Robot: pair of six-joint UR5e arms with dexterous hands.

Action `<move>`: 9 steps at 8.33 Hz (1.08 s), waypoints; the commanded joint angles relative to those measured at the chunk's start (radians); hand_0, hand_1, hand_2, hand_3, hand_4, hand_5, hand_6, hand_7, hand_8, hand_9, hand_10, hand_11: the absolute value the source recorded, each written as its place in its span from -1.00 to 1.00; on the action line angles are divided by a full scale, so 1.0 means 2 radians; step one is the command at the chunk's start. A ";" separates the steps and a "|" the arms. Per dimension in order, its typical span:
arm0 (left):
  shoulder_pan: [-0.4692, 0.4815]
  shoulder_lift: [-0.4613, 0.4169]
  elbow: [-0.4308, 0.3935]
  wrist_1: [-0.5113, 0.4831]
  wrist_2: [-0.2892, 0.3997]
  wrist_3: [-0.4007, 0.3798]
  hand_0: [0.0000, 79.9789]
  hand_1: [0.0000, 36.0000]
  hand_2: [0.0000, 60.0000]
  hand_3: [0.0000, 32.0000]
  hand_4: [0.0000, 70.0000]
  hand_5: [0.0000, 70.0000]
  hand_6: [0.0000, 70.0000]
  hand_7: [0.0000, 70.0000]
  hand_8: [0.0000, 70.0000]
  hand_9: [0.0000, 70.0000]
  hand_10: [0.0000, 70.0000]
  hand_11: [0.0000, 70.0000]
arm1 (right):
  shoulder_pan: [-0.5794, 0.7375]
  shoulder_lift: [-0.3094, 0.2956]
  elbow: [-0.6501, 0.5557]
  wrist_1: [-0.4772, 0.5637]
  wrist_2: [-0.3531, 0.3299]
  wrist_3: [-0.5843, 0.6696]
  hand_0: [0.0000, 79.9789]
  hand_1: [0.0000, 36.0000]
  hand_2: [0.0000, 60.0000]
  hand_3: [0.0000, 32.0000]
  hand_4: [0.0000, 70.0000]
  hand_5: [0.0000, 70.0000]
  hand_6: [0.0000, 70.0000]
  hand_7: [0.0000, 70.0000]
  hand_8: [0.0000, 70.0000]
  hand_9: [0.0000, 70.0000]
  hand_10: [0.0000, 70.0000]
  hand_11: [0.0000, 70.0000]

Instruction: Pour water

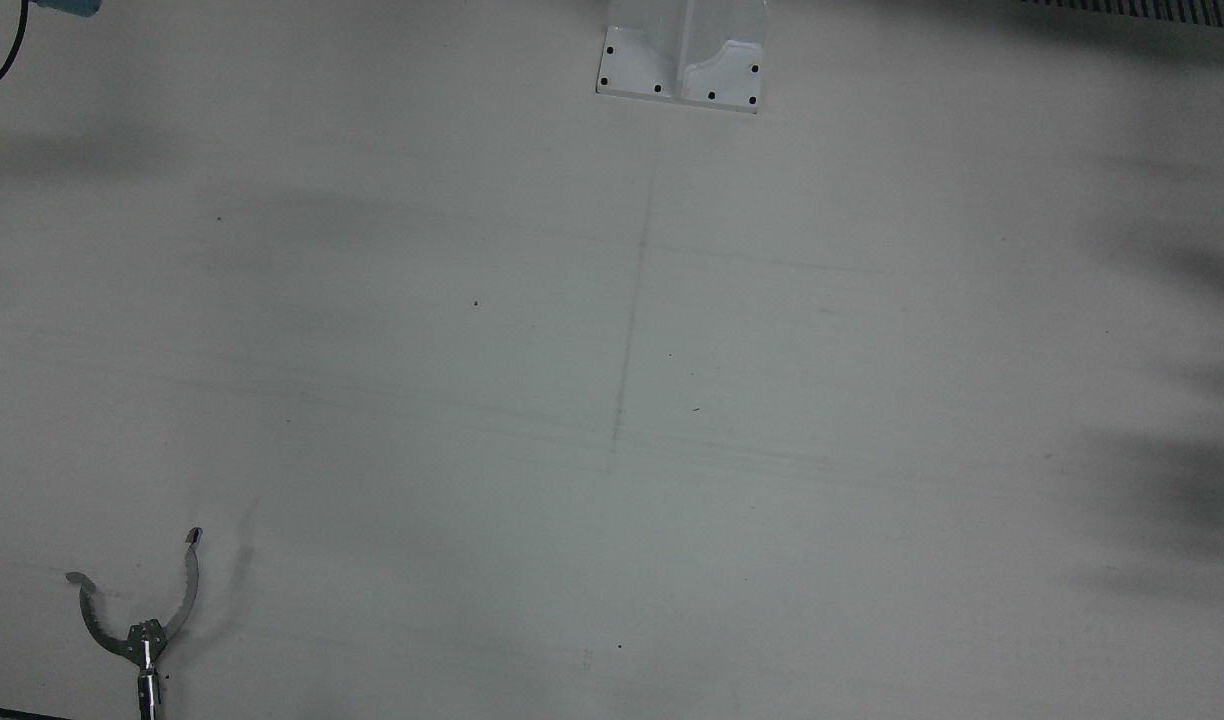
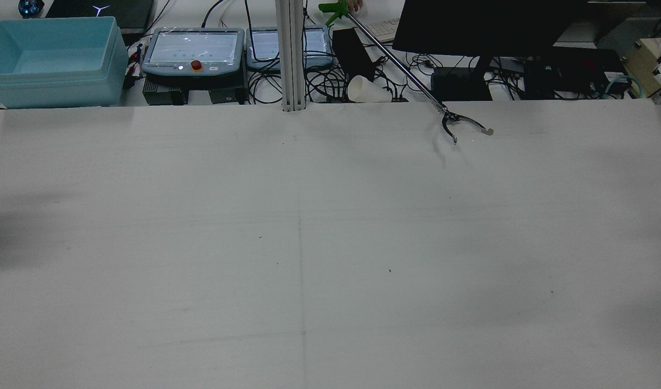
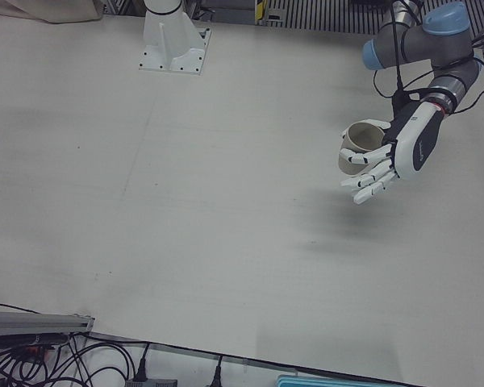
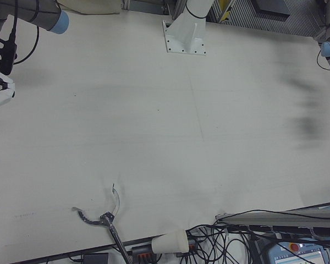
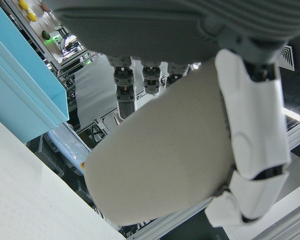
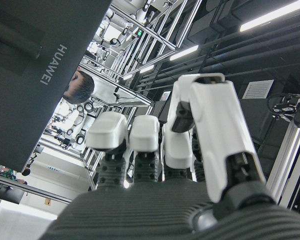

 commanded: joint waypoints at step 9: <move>0.116 -0.071 0.198 -0.105 -0.042 0.112 0.36 0.64 1.00 -1.00 1.00 1.00 -0.40 -0.43 -0.75 -0.65 -0.53 -0.31 | -0.005 -0.038 0.003 0.003 -0.045 0.034 0.14 -0.19 -0.75 -1.00 -1.00 -1.00 -1.00 -1.00 -0.96 -1.00 -0.91 -0.82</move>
